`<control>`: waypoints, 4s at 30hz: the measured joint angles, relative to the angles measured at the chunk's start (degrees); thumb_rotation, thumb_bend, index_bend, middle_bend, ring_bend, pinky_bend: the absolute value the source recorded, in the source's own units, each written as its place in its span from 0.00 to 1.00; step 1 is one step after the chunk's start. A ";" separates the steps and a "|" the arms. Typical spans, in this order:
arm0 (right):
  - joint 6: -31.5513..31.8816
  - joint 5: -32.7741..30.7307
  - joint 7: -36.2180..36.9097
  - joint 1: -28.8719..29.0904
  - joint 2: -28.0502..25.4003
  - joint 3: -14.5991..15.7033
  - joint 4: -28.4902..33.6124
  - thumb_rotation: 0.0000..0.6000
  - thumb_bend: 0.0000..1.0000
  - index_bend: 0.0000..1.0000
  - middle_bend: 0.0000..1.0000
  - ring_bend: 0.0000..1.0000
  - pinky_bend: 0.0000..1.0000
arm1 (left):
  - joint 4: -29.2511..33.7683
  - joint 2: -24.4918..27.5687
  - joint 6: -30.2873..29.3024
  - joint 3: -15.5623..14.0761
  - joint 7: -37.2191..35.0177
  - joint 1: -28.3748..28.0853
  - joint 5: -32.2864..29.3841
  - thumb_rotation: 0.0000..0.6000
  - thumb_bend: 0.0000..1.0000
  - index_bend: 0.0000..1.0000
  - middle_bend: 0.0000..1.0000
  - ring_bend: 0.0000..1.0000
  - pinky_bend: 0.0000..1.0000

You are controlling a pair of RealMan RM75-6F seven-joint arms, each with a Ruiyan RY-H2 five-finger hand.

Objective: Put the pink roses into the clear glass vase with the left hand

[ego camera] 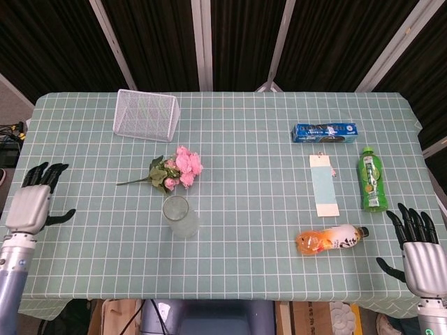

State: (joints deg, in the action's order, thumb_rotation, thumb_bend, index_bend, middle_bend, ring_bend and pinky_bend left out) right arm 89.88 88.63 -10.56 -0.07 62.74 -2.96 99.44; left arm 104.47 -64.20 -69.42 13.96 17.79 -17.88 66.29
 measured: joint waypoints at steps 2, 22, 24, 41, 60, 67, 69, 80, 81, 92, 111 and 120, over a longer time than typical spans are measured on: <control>-0.13 -0.18 -0.22 0.05 0.09 -0.05 -0.02 1.00 0.15 0.14 0.04 0.00 0.00 | -0.08 -1.34 2.50 1.21 2.55 -3.14 -3.27 1.00 0.21 0.11 0.07 0.00 0.00; -0.04 -0.06 -0.20 0.10 0.10 -0.07 -0.22 1.00 0.15 0.14 0.04 0.00 0.00 | -16.20 -28.39 4.37 5.04 25.91 -26.68 -30.68 1.00 0.18 0.10 0.07 0.00 0.00; -0.09 -0.11 -0.35 0.14 0.18 -0.09 -0.27 1.00 0.16 0.14 0.04 0.00 0.00 | -18.87 -30.53 4.33 5.15 26.15 -27.93 -31.03 1.00 0.18 0.10 0.07 0.00 0.00; -1.21 -0.46 -1.55 0.57 0.81 0.15 -0.58 1.00 0.15 0.14 0.04 0.00 0.00 | -38.03 -43.92 8.67 5.66 23.09 -34.83 -30.09 1.00 0.36 0.17 0.21 0.03 0.15; -0.98 0.06 -0.59 0.49 0.37 0.39 -0.27 1.00 0.15 0.14 0.04 0.00 0.00 | -46.77 -49.06 5.96 7.25 11.98 -34.89 -19.79 1.00 0.51 0.32 0.43 0.27 0.40; -0.86 0.27 -0.66 0.44 0.34 0.49 -0.09 1.00 0.16 0.14 0.04 0.00 0.00 | -38.64 -42.69 3.16 8.41 7.82 -32.08 -16.34 1.00 0.51 0.32 0.44 0.27 0.38; -1.01 0.30 -0.70 0.47 0.39 0.56 -0.02 1.00 0.16 0.14 0.04 0.00 0.00 | -34.61 -39.74 2.15 9.12 6.21 -30.81 -15.44 1.00 0.51 0.33 0.44 0.27 0.38; -1.10 1.00 -0.72 0.52 0.46 0.97 0.38 1.00 0.15 0.14 0.04 0.00 0.00 | -10.82 -24.01 3.61 18.57 -16.48 -23.36 -14.21 1.00 0.51 0.34 0.44 0.27 0.38; -1.06 1.00 -0.61 0.50 0.43 0.96 0.38 1.00 0.15 0.14 0.04 0.00 0.00 | -8.90 -22.56 3.81 19.34 -17.67 -22.81 -14.09 1.00 0.51 0.34 0.44 0.27 0.38; -1.13 0.91 -0.14 0.53 0.34 0.90 0.30 1.00 0.15 0.14 0.04 0.00 0.00 | 14.38 -13.15 7.94 25.98 -32.63 -18.05 -15.98 1.00 0.51 0.35 0.45 0.27 0.36; -0.81 0.51 0.44 0.36 0.13 0.69 0.24 1.00 0.15 0.14 0.04 0.00 0.00 | 26.92 -7.80 8.15 23.95 -36.27 -18.55 -16.30 1.00 0.51 0.35 0.44 0.27 0.36; -0.81 0.58 0.66 0.32 0.01 0.75 0.31 1.00 0.15 0.14 0.04 0.00 0.00 | 24.27 -8.46 8.08 19.03 -34.94 -19.18 -13.97 1.00 0.51 0.35 0.44 0.27 0.36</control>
State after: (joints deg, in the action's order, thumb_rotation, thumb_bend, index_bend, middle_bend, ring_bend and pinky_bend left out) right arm 89.06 89.21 -9.90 0.24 62.74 -2.21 99.76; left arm 128.75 -72.66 -61.35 33.00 -17.16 -37.07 52.31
